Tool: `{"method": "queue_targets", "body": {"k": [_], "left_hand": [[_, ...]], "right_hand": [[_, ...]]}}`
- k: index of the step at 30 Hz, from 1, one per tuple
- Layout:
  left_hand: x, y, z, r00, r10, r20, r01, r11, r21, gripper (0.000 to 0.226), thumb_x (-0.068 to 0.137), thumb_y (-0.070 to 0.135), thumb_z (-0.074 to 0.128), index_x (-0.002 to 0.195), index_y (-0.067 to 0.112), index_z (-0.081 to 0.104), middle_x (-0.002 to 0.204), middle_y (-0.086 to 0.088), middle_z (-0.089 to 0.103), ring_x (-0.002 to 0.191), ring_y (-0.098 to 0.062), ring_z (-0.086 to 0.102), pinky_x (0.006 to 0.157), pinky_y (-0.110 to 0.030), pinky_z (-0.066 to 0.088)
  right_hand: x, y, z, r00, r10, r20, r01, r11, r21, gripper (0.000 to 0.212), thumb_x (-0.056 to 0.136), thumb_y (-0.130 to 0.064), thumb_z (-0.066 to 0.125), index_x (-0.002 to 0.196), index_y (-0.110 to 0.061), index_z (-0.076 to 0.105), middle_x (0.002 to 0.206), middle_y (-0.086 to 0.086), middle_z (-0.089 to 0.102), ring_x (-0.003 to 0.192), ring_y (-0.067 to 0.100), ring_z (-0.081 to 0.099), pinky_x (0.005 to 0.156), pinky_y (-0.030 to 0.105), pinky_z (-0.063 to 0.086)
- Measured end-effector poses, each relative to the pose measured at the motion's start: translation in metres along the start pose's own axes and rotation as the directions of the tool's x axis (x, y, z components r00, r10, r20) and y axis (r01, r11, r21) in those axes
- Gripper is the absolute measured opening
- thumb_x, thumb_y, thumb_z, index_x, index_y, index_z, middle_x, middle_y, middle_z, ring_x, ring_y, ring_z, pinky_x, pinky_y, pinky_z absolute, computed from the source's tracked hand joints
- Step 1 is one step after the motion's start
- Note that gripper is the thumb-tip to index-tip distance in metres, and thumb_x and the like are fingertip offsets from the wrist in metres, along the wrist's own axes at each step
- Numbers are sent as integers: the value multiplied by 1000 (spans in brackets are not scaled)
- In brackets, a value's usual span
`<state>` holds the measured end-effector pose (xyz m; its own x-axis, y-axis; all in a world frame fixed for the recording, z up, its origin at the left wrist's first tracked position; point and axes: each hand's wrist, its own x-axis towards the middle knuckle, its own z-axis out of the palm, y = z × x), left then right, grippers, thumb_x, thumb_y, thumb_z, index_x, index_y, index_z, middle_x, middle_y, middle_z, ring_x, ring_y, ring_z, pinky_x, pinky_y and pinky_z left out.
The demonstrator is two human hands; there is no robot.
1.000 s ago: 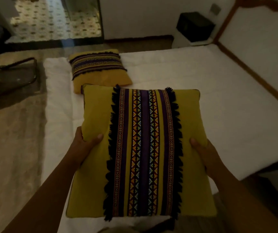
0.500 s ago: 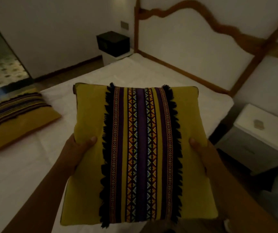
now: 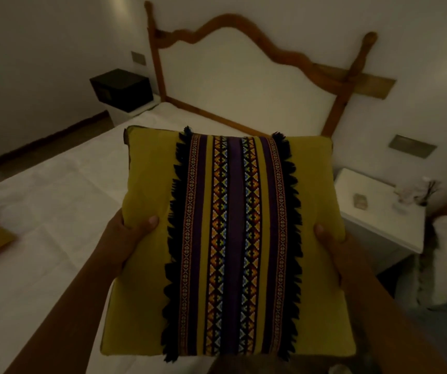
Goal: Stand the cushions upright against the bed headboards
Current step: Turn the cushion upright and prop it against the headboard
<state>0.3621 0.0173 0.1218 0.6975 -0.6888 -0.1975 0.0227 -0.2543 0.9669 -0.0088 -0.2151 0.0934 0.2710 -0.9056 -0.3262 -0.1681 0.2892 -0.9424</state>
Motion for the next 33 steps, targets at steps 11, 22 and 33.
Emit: {"method": "queue_targets", "body": {"k": [11,22,33], "left_hand": [[156,18,85,993,-3,115,15,994,-107,44,70,41,80,110,42,62,96,7,76,77,-9,75,51,-23,58],[253,51,149,992,19,125,0,989,-147,52,73,37,79,122,39,59,104,8,76,86,-15,75,58,-29,61],[338,90,289,999,26,45,-21,993,-113,63,75,35,80,132,27,55,115,-2,72,93,-23,74,68,-40,62]], "right_hand": [[120,-41,-11,992,-41,-121,37,999,-35,72,68,-55,76,130,-24,57,102,-3,73,72,16,76,52,30,60],[234,-70,-28,989,-75,-130,78,997,20,59,73,-48,75,125,-24,62,108,5,74,80,24,76,55,34,61],[409,-110,-111,996,-92,-11,92,996,17,74,72,-52,74,135,-19,56,119,11,70,100,35,71,85,58,58]]}}
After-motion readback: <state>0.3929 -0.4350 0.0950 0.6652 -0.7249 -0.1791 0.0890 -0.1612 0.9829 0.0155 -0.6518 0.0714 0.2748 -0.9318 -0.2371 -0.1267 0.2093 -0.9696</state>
